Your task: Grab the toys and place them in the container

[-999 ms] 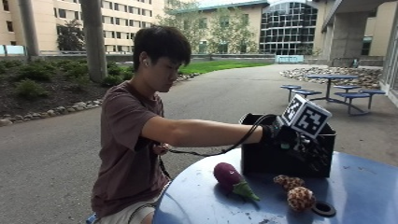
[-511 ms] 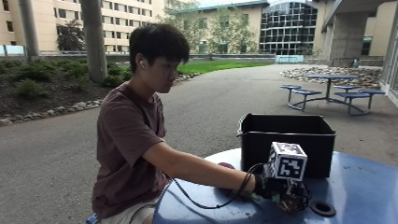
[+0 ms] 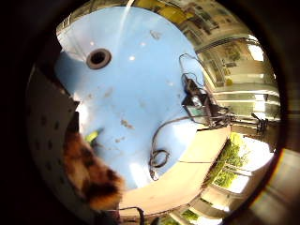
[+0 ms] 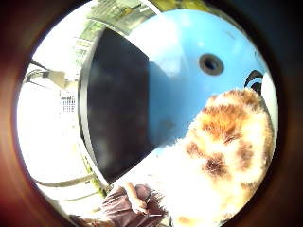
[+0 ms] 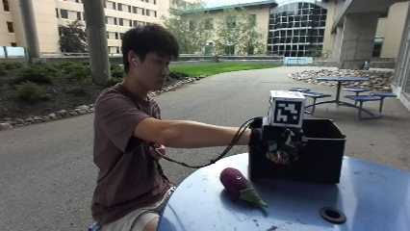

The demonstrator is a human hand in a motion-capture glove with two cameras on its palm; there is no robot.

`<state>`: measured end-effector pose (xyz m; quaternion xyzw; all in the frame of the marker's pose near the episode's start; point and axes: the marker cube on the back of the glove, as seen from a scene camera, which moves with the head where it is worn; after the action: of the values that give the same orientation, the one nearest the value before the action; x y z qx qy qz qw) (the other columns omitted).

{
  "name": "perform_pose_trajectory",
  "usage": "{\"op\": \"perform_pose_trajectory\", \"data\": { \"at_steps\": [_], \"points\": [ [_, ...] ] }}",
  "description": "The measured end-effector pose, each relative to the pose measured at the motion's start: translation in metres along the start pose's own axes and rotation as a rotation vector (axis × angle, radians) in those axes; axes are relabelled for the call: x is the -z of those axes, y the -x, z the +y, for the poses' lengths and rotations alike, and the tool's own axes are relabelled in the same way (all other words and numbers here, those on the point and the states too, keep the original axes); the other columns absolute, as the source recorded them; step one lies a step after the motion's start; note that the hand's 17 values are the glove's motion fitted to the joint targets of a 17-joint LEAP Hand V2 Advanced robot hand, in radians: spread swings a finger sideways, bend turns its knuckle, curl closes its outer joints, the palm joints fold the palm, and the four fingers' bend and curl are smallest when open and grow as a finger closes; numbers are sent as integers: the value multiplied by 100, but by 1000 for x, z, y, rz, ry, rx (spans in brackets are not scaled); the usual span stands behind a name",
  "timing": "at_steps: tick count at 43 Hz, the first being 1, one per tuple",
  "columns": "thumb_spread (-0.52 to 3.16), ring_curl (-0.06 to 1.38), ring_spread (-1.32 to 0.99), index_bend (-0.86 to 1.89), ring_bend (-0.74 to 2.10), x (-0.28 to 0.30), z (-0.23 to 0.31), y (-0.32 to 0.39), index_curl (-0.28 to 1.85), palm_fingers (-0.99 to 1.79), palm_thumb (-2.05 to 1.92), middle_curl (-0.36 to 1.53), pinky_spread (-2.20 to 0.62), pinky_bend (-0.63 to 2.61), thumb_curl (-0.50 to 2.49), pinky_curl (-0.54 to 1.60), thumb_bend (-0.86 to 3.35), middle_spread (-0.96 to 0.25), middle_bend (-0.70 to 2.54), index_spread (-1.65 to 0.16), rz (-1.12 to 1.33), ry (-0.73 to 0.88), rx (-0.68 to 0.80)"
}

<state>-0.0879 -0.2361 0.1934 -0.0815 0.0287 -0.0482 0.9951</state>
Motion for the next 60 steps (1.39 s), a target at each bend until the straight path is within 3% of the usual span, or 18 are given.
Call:
{"op": "perform_pose_trajectory", "data": {
  "at_steps": [8, 15, 23, 30, 39, 43, 45, 49, 54, 60],
  "points": [
    [69, 64, -36, 118, 106, 95, 1, 50, 70, 110, 53, 73, -36, 97, 92, 49, 2, -19, 127, -16, 33, -117, -43],
    [61, 65, -38, 119, 108, 124, -11, 111, 74, 107, 53, 75, -35, 100, 96, 51, 0, -19, 129, -18, 126, -167, 63],
    [55, 66, -39, 118, 108, 121, -31, 153, 78, 106, 53, 76, -34, 100, 101, 51, -1, -20, 130, -19, 177, -180, 212],
    [52, 67, -39, 117, 108, 99, -52, 253, 81, 105, 53, 78, -34, 101, 105, 52, -1, -20, 130, -20, 36, -185, 310],
    [50, 67, -40, 114, 107, 73, -68, 304, 85, 97, 54, 79, -34, 103, 108, 53, -1, -21, 129, -21, 94, -192, 308],
    [53, 68, -41, 110, 107, 65, -67, 310, 88, 82, 54, 79, -34, 102, 109, 53, -1, -23, 125, -22, 114, -94, 287],
    [62, 69, -39, 94, 108, 62, -64, 311, 87, 48, 51, 78, -33, 102, 106, 55, -2, -25, 115, -22, 116, 23, 275],
    [87, 65, -25, 45, 76, 66, -54, 293, 74, -67, 13, 61, -18, 128, 88, 61, -15, -18, 63, -23, 102, 146, 273],
    [97, 49, -13, 11, 43, 85, -39, 258, 52, -59, -4, 47, -7, 124, 75, 51, -10, -9, 28, -23, 107, 114, 284],
    [106, 41, -6, 4, 28, 113, -9, 208, 38, -44, -7, 40, 0, 109, 63, 46, -7, -4, 13, -23, 138, 35, 288]
  ]
}}
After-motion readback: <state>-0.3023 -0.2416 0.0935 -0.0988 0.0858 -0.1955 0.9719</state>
